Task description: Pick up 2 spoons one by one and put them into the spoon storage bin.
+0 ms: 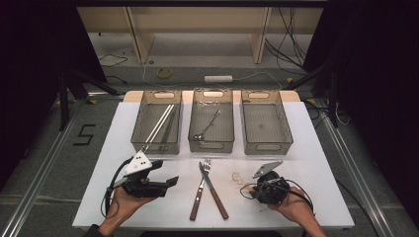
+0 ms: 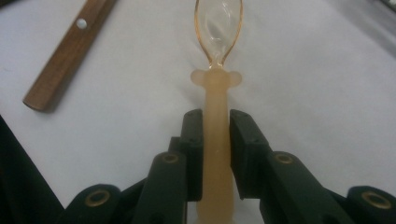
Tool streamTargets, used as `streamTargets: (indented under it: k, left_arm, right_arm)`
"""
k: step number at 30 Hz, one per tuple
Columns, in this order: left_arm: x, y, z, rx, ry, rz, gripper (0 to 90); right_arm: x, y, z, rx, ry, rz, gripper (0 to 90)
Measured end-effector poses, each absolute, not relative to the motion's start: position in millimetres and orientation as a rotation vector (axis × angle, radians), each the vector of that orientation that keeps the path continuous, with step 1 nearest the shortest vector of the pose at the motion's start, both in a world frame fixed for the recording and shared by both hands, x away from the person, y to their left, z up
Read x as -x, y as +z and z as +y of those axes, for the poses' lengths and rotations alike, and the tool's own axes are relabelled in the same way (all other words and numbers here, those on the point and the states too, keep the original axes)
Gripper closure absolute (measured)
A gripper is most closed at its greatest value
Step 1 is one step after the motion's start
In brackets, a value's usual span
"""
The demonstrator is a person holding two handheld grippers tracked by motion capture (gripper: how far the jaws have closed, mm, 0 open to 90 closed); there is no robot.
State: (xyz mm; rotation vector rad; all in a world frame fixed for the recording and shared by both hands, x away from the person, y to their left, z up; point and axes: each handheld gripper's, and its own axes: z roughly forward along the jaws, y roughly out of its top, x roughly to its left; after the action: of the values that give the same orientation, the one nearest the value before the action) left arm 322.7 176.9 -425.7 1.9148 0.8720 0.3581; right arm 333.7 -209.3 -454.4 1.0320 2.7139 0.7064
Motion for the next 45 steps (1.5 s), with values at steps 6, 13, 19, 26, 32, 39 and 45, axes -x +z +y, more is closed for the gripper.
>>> streamTargets:
  k: [6,13,19,26,32,39,45]
  left_arm:
    - [-322.5,-424.4,178.7,-1.892,0.369,0.873,20.5]
    - [-322.4,-423.0,181.4,-1.859,0.384,0.877,20.5]
    - [-323.0,-422.7,183.5,-1.840,0.385,0.884,20.4]
    - [-323.1,-422.8,184.4,-1.828,0.390,0.890,20.4]
    - [-323.8,-422.5,187.1,-1.820,0.397,0.899,20.4]
    - [-324.1,-422.6,188.1,-1.802,0.403,0.907,20.4]
    - [-323.4,-422.0,188.7,-1.793,0.412,0.901,20.3]
  right_arm:
    - [-335.8,-445.5,-211.9,-1.047,0.820,2.663,77.0]
    - [-342.8,-434.7,-208.5,-1.037,0.921,2.604,77.0]
    - [-352.2,-427.6,-205.1,-1.035,0.978,2.564,77.0]
    - [-366.8,-421.2,-203.7,-1.050,1.021,2.529,76.9]
    - [-379.5,-411.9,-200.4,-1.052,1.075,2.492,76.9]
    - [-397.9,-400.8,-187.0,-1.059,1.132,2.463,76.9]
    - [-413.2,-392.5,-170.9,-1.050,1.137,2.451,76.9]
